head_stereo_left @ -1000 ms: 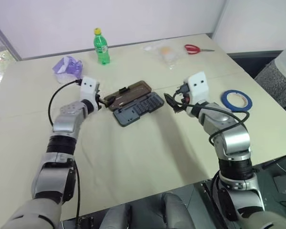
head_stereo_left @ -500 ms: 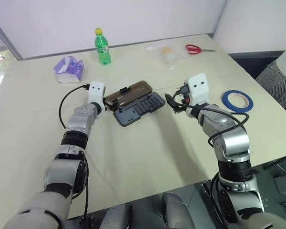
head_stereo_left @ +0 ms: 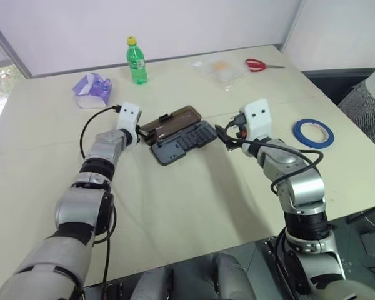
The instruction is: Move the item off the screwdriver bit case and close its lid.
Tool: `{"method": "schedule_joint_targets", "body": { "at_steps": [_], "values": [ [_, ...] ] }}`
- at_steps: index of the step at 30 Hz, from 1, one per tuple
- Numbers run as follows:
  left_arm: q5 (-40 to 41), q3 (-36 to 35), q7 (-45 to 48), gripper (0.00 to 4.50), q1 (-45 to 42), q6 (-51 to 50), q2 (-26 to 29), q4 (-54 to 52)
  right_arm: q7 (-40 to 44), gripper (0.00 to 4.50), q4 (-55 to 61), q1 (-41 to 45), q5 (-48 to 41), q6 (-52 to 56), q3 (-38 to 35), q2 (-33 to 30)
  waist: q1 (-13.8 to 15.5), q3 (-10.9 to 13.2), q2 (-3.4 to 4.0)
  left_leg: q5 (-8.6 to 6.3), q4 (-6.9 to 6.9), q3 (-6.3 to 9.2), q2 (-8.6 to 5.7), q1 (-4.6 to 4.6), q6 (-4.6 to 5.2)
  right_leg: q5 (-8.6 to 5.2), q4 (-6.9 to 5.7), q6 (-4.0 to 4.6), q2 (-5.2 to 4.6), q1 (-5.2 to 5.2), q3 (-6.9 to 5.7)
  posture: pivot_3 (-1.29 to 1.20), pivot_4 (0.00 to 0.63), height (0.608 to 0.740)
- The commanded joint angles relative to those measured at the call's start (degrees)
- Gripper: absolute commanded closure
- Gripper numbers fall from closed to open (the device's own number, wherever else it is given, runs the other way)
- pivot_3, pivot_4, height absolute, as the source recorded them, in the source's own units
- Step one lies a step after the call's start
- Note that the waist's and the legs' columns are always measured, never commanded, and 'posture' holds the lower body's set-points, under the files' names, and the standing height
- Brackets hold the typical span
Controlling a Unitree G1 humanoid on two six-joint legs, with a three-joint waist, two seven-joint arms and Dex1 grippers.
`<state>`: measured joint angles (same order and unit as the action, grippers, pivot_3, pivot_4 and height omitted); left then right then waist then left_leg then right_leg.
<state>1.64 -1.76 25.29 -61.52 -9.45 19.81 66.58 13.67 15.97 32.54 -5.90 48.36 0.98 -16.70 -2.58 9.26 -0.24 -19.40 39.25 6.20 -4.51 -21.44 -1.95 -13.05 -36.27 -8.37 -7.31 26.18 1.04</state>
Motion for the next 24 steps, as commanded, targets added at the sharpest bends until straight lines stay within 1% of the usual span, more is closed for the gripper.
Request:
{"method": "schedule_joint_targets", "body": {
  "at_steps": [1, 2, 3, 4, 6, 9, 11, 13, 21, 24],
  "values": [
    [-1.4, 0.5, 0.5, 0.05, -1.1, 0.1, -0.4, 2.1, -0.4, 0.0, 3.0, 0.5, 0.0, -0.4, -0.8, -0.3, 0.0, 0.0, -0.01, 0.0, 0.0, 0.0, 0.0, 0.0, 0.0, 0.0, 0.0, 0.0, 0.0, 0.0, 0.0, 0.0, 0.15, 0.74],
    [-1.6, 0.7, 0.6, 0.05, -1.2, -0.2, -0.5, 2.6, -0.4, 0.0, 2.9, 0.6, 0.0, -0.5, -0.8, -0.3, 0.0, 0.0, -0.04, 0.0, 0.0, 0.0, 0.0, 0.0, 0.0, 0.0, -0.01, -0.01, 0.0, 0.0, 0.0, 0.0, 0.15, 0.74],
    [-1.7, 0.8, 0.8, 0.29, -1.2, -0.5, -0.5, 3.0, -0.4, 0.0, 2.9, 0.7, 0.0, -0.5, -0.8, -0.4, 0.0, 0.0, -0.06, 0.0, 0.0, 0.0, 0.0, 0.0, 0.0, 0.0, -0.01, -0.01, 0.0, -0.01, 0.0, 0.0, 0.15, 0.74],
    [-1.8, 0.8, 0.9, 0.57, -1.2, -0.7, -0.6, 3.2, -0.4, 0.0, 2.9, 0.7, 0.0, -0.4, -0.8, -0.5, 0.0, -0.1, -0.08, 0.0, 0.0, 0.01, 0.0, 0.0, 0.0, 0.0, -0.01, -0.01, 0.0, -0.01, 0.0, 0.0, 0.15, 0.74],
    [-1.9, 0.8, 1.3, 1.33, -1.3, -1.4, -0.7, 3.8, -0.5, 0.0, 3.0, 0.7, 0.0, -0.4, -0.9, -0.6, 0.0, -0.1, -0.09, 0.0, 0.01, 0.0, -0.01, 0.02, 0.0, 0.01, -0.01, -0.01, 0.0, -0.03, 0.0, 0.0, 0.15, 0.74],
    [-2.2, 1.1, 2.1, 1.33, -1.4, -2.4, -0.7, 4.3, -0.5, 0.0, 3.0, 0.9, 0.1, -0.4, -1.0, -0.9, 0.0, -0.1, -0.09, 0.0, 0.02, 0.01, 0.0, 0.03, 0.0, 0.01, -0.01, -0.01, 0.0, -0.03, 0.0, 0.0, 0.15, 0.74],
    [-2.4, 1.2, 2.5, 1.72, -1.3, -2.6, -0.7, 4.5, -0.6, 0.0, 3.0, 1.1, 0.1, -0.4, -1.0, -1.1, 0.0, -0.1, -0.09, 0.0, 0.02, 0.01, -0.01, 0.03, 0.0, 0.01, -0.02, -0.01, 0.0, -0.03, 0.0, 0.0, 0.15, 0.74],
    [-2.8, 1.4, 3.1, 2.45, -1.4, -2.9, -0.8, 4.7, -0.6, 0.0, 2.9, 1.4, 0.1, -0.4, -1.1, -1.3, 0.1, -0.1, -0.08, 0.0, 0.03, 0.01, -0.01, 0.04, 0.0, 0.01, -0.03, -0.01, 0.0, -0.06, 0.0, 0.0, 0.15, 0.74],
    [-3.9, 2.0, 6.9, 2.45, -1.4, -3.1, -0.9, 4.7, -0.9, 0.0, 2.6, 1.8, 0.3, -0.8, -1.3, -1.9, 0.2, -0.2, -0.07, 0.0, 0.05, 0.06, -0.06, 0.06, 0.01, 0.01, -0.03, -0.02, -0.03, -0.13, -0.02, 0.0, 0.15, 0.74],
    [-4.2, 2.6, 9.4, 3.25, -1.2, -3.1, -1.0, 4.4, -1.1, 0.0, 2.5, 1.8, 0.2, -0.8, -1.3, -1.9, 0.2, -0.2, -0.06, 0.0, 0.05, 0.06, -0.07, 0.06, 0.01, 0.01, -0.02, -0.03, -0.03, -0.14, -0.03, 0.0, 0.15, 0.74]
  ]
}}
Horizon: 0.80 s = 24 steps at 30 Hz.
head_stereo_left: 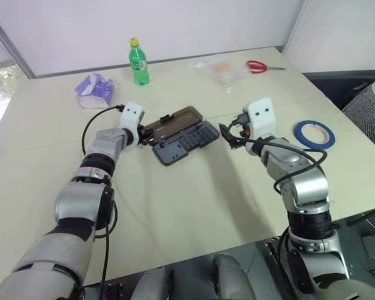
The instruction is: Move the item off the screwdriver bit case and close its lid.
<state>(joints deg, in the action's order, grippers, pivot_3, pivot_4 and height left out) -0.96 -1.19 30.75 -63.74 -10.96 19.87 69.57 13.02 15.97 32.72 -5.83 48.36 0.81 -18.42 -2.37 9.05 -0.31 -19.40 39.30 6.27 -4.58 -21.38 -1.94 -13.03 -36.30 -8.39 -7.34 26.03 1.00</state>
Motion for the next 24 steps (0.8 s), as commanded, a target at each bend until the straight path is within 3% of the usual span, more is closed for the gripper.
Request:
{"method": "schedule_joint_targets", "body": {
  "at_steps": [1, 3, 17, 24],
  "values": [
    [-1.7, 2.2, 5.3, 3.69, 1.1, -1.6, -1.1, 1.2, -0.5, 0.0, 2.5, 1.6, 0.1, -0.8, -1.1, -0.2, 0.0, 0.0, 0.01, 0.0, 0.0, 0.0, 0.0, 0.0, 0.0, 0.0, 0.0, 0.0, 0.0, 0.0, 0.0, 0.0, 0.15, 0.74],
    [-2.5, 3.5, 9.0, 4.45, 1.3, -1.4, -0.9, 0.5, -0.7, 0.0, 2.5, 1.6, 0.2, -0.8, -1.1, -0.2, 0.0, 0.0, 0.06, 0.0, -0.01, 0.0, 0.0, 0.0, 0.0, 0.0, 0.0, 0.0, 0.0, 0.0, -0.01, 0.0, 0.15, 0.74],
    [-7.2, 11.3, 32.3, 4.45, 3.3, 5.1, 2.1, -6.7, -1.4, 0.0, 1.8, 2.0, 0.1, -0.7, -1.3, -0.2, -0.1, -0.1, 0.07, 0.0, 0.0, 0.14, -0.15, 0.02, 0.02, 0.01, 0.04, -0.02, -0.13, -0.14, -0.14, 0.0, 0.15, 0.74],
    [-7.6, 13.5, 39.1, 4.45, 5.1, 7.0, 4.0, -11.5, -1.4, 0.0, 1.4, 2.5, 0.1, -0.7, -1.4, -0.6, -0.2, -0.1, 0.07, 0.0, -0.01, 0.15, -0.14, 0.02, 0.02, 0.01, 0.04, -0.02, -0.14, -0.13, -0.16, 0.0, 0.15, 0.74]
  ]
}}
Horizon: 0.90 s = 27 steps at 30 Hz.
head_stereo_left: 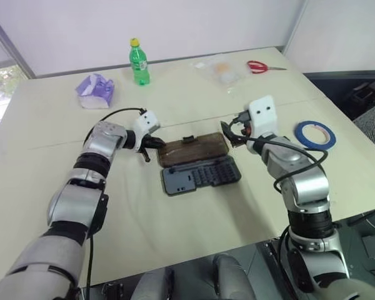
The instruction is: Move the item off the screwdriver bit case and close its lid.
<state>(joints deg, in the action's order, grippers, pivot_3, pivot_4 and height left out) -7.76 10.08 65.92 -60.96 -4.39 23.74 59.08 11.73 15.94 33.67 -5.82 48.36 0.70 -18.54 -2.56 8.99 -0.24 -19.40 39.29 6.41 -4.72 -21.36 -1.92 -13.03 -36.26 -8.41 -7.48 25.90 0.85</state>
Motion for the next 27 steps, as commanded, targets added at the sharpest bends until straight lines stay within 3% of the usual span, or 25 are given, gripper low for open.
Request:
{"method": "schedule_joint_targets", "body": {
  "at_steps": [1, 8, 18, 27],
  "values": [
    [-0.5, 2.3, 4.8, 4.45, 2.8, 0.1, 0.6, -2.4, -0.1, 0.0, 1.6, 1.6, 0.1, -0.6, -1.3, -0.5, 0.0, 0.0, 0.0, 0.0, 0.0, 0.0, 0.0, 0.0, 0.0, 0.0, 0.0, 0.0, 0.0, 0.0, 0.0, 0.0, 0.15, 0.74],
    [2.2, 2.0, 9.1, 4.45, 11.8, -6.2, 4.8, -19.4, 0.1, 0.0, 2.1, 1.4, 0.1, -0.2, -1.5, -1.2, -0.8, 0.0, 0.01, 0.0, -0.09, 0.0, 0.05, 0.0, 0.0, 0.0, -0.02, 0.0, 0.01, 0.12, 0.01, 0.0, 0.15, 0.74],
    [7.9, 0.7, 6.4, 4.45, 27.6, -22.0, 10.2, -47.3, 0.7, 0.0, 2.2, 1.0, 0.0, 0.0, -0.7, -1.5, -1.4, 0.0, 0.07, 0.0, -0.15, 0.08, 0.08, 0.0, 0.0, 0.0, -0.04, 0.0, 0.02, 0.26, 0.04, 0.0, 0.15, 0.74],
    [9.0, 2.0, 2.7, 4.45, 29.6, -23.8, 10.1, -51.1, 1.6, 0.0, 1.2, 1.6, 0.0, -0.3, 0.0, -1.2, -1.2, -0.1, 0.08, -0.01, -0.12, 0.06, 0.03, 0.0, 0.01, 0.0, -0.04, 0.0, -0.03, 0.23, 0.06, 0.0, 0.15, 0.74]
  ]
}}
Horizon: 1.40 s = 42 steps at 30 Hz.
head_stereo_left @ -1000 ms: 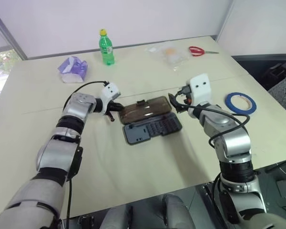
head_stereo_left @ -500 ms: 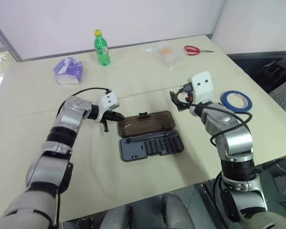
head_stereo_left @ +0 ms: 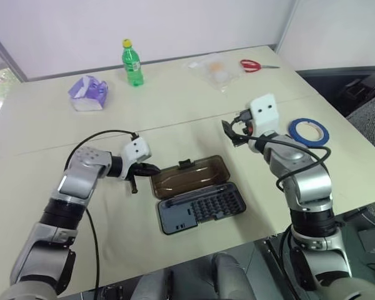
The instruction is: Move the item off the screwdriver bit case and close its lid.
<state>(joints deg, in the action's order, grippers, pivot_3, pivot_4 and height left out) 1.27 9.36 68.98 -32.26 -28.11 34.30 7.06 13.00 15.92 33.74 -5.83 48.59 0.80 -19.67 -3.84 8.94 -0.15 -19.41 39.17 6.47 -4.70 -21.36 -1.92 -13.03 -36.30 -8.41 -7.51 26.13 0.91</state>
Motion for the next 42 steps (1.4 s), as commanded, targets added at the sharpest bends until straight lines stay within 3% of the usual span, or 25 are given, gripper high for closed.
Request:
{"method": "schedule_joint_targets", "body": {
  "at_steps": [1, 8, 23, 32, 38, 42],
  "values": [
    [0.0, 2.8, -0.7, 4.45, 0.7, 0.0, -0.6, 1.3, 0.3, 0.0, 1.3, 1.5, 0.1, -0.5, -0.1, -0.1, 0.1, 0.0, 0.0, 0.0, 0.01, 0.0, -0.02, 0.0, 0.0, 0.0, 0.0, 0.0, -0.02, -0.01, 0.0, 0.0, 0.15, 0.74],
    [0.2, 3.2, -3.1, 4.45, -1.6, 2.4, -2.5, 5.3, 0.3, 0.0, 2.3, 1.1, 0.1, 0.3, -0.1, 0.0, 1.7, 0.0, 0.03, 0.01, 0.14, -0.01, -0.17, 0.04, 0.02, 0.0, 0.05, 0.0, -0.12, -0.14, -0.01, 0.0, 0.15, 0.74],
    [0.8, 3.5, -3.2, 4.45, -2.3, 4.9, -3.1, 6.8, 0.1, 0.0, 2.3, 1.2, 0.1, 0.7, 0.1, 0.2, 2.2, -0.1, 0.04, 0.01, 0.22, 0.1, -0.24, 0.14, 0.03, 0.0, 0.06, 0.0, -0.14, -0.38, -0.01, 0.0, 0.15, 0.74],
    [5.1, 0.6, -3.3, 0.21, -3.8, 9.0, -5.5, 6.9, 0.2, 0.0, 2.0, 1.4, 0.1, 0.5, 0.3, 0.2, 1.5, 0.0, 0.04, 0.01, 0.19, 0.12, -0.23, 0.1, 0.03, 0.0, 0.06, 0.0, -0.13, -0.33, -0.04, 0.0, 0.15, 0.74],
    [12.0, -3.2, -3.0, 0.21, -2.5, 2.7, -4.4, -0.6, 0.5, 0.0, 2.2, 1.0, 0.0, 0.7, 0.2, -0.1, 1.3, 0.0, 0.04, 0.01, 0.19, 0.12, -0.21, 0.04, 0.03, 0.0, 0.06, 0.0, -0.13, -0.21, -0.03, 0.0, 0.15, 0.74],
    [21.6, -7.0, -0.9, 0.21, 0.4, -8.1, -0.5, -13.1, 2.7, 0.0, 3.0, -0.7, -0.6, 1.0, -0.3, -2.4, 1.3, 0.0, 0.04, 0.01, 0.15, 0.11, -0.2, 0.01, 0.03, 0.0, 0.05, 0.0, -0.13, -0.16, -0.02, 0.0, 0.15, 0.74]
  ]
}}
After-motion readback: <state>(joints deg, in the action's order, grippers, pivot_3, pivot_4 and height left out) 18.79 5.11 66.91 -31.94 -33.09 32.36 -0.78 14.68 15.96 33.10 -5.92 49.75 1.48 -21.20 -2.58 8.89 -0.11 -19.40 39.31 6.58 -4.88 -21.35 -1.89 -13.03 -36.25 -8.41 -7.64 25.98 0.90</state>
